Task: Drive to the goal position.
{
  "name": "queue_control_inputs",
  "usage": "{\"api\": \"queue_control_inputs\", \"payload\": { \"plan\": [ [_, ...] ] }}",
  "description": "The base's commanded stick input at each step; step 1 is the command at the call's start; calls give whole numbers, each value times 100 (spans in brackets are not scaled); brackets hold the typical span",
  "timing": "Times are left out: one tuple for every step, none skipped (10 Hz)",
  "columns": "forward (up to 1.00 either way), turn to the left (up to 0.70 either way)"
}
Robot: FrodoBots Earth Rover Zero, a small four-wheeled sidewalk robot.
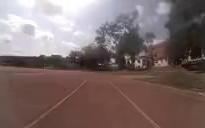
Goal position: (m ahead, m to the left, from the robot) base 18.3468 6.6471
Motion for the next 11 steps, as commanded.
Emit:
{"api": "queue_control_inputs", "payload": {
  "plan": [
    [70,0],
    [70,0],
    [70,0],
    [70,0],
    [70,0],
    [70,0],
    [70,0],
    [70,0],
    [70,0],
    [70,0],
    [70,0]
  ]
}}
